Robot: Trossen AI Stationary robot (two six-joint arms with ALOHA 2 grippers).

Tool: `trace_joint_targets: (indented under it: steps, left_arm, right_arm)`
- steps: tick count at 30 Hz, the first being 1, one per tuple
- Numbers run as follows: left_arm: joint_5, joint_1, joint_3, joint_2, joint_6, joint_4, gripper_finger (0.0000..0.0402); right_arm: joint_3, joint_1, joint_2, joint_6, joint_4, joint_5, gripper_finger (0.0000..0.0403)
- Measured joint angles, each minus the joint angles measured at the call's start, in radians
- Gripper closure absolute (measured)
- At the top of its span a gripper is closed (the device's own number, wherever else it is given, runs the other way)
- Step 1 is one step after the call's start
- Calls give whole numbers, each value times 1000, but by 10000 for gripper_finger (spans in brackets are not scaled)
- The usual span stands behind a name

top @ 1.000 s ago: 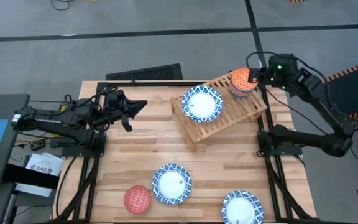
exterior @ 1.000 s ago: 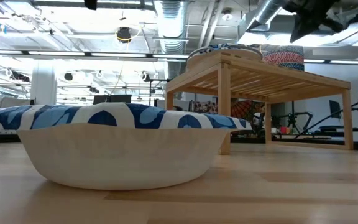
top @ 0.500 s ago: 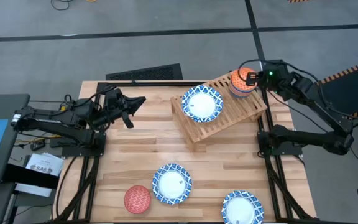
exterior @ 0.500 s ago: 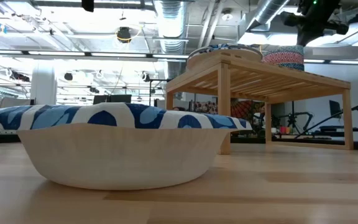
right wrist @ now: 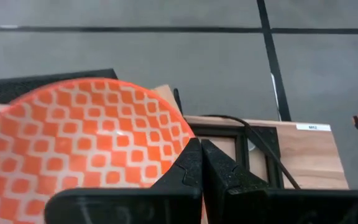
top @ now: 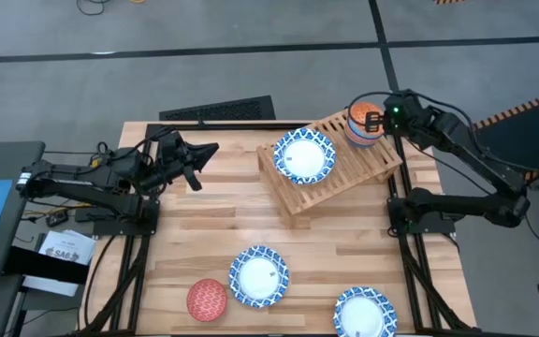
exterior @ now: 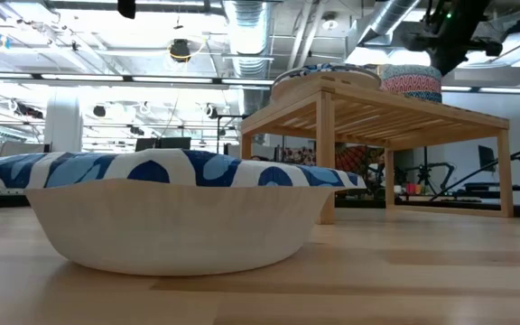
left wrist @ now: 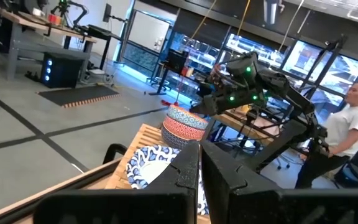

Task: Place and stack bowls onto a shelf
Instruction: Stack the top white pattern bowl on top of the white pattern bowl on the shelf

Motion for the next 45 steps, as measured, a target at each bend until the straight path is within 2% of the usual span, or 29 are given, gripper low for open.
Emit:
trace_joint_targets:
  steps: [7,11,16,21,26,30,36,41,45]
  left_arm:
    - [0,0,0,0,17,4,401]
    - [6,0,0,0,64,-3,401]
    - [8,0,0,-4,100,-4,401]
    - [8,0,0,-4,152,-5,401]
    - [46,0,0,-4,200,-6,401]
    - [64,0,0,-4,211,-23,401]
    - [63,0,0,-4,187,-36,401]
    - [63,0,0,-4,187,-39,401]
    - [62,0,0,-4,196,-70,400]
  right_arm:
    - [52,0,-22,-37,30,-3,386]
    - [92,34,-69,-73,36,-49,386]
    - [72,178,-160,-121,97,-181,386]
    - [-12,415,-240,-126,208,-270,386]
    - [-139,668,-273,-129,465,-277,386]
    - [-192,804,-252,-172,612,-276,378]
    - [-198,897,-178,-202,721,-276,374]
    - [-197,924,-142,-217,844,-276,377]
    - [-197,932,-116,-230,947,-275,359]
